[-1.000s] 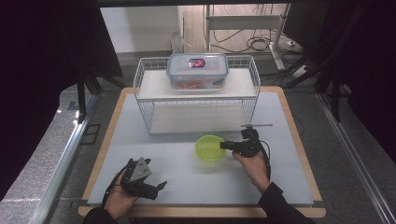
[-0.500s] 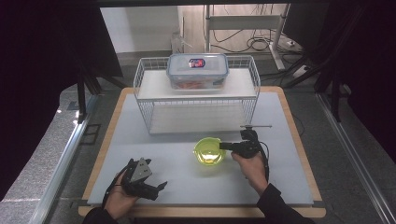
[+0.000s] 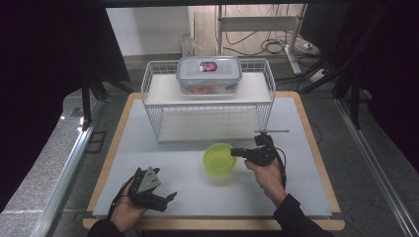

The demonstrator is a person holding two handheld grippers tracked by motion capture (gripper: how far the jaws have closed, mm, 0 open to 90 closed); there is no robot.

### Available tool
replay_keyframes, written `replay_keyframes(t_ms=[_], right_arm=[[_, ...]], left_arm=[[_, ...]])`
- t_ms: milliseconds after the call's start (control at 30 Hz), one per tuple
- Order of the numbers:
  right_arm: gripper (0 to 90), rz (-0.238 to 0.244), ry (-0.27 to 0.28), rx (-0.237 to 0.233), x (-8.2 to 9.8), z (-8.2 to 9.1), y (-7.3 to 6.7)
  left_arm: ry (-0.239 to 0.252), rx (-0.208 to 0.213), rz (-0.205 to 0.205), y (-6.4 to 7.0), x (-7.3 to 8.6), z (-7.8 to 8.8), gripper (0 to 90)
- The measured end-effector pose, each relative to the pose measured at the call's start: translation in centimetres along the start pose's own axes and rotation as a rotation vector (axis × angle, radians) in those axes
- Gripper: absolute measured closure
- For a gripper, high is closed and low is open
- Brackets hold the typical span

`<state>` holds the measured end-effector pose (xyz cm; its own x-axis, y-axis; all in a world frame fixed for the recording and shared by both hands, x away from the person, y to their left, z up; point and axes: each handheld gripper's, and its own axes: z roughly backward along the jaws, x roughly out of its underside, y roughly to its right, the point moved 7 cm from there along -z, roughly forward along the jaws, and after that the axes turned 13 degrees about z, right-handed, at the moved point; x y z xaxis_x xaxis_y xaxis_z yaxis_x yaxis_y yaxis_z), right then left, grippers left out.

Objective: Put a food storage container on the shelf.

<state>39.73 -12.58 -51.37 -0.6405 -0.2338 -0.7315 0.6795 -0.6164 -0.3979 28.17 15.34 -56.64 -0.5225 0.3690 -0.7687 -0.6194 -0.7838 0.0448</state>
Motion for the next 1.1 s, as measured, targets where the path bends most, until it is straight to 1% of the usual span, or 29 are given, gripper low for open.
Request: replay_keyframes(t_ms=[67, 133, 300, 400, 500, 600, 667, 767, 933, 1100], right_arm=[[84.6, -0.012, 0.011, -0.014, -0.2, 0.2, 0.0], [84.6, 0.008, 0.014, 0.005, -0.3, 0.4, 0.0], [84.5, -0.002, 0.021, 0.001, -0.3, 0.4, 0.2], [84.5, -0.020, 0.028, -0.005, -0.3, 0.3, 0.5], [84.5, -0.060, 0.046, -0.047, -0.6, 0.6, 0.5], [84.5, -0.031, 0.064, -0.029, -1.4, 1.4, 0.2], [84.5, -0.031, 0.081, -0.039, -1.8, 1.8, 0.1], [84.5, -0.031, 0.093, -0.042, -2.0, 2.0, 0.0], [84.6, -0.058, 0.124, -0.076, -2.3, 2.5, -0.1], [84.5, -0.054, 0.178, -0.114, -3.4, 3.8, -0.8]], left_arm=[[0.000, 0.000, 0.000, 0.0, 0.0, 0.0, 3.1], [0.000, 0.000, 0.000, 0.0, 0.0, 0.0, 3.1], [-0.001, 0.000, -0.002, 0.0, 0.0, 0.0, 3.1], [-0.001, 0.000, -0.001, 0.0, 0.0, 0.0, 3.1], [0.000, 0.001, -0.003, 0.0, 0.0, 0.0, 3.1], [0.000, 0.001, -0.002, 0.0, 0.0, 0.0, 3.1], [0.001, 0.001, -0.004, 0.0, 0.0, 0.0, 3.1], [0.000, 0.001, -0.005, 0.0, 0.0, 0.0, 3.1], [-0.001, 0.003, -0.004, 0.0, 0.0, 0.0, 3.1], [-0.002, 0.003, -0.003, 0.0, 0.0, 0.0, 3.1]])
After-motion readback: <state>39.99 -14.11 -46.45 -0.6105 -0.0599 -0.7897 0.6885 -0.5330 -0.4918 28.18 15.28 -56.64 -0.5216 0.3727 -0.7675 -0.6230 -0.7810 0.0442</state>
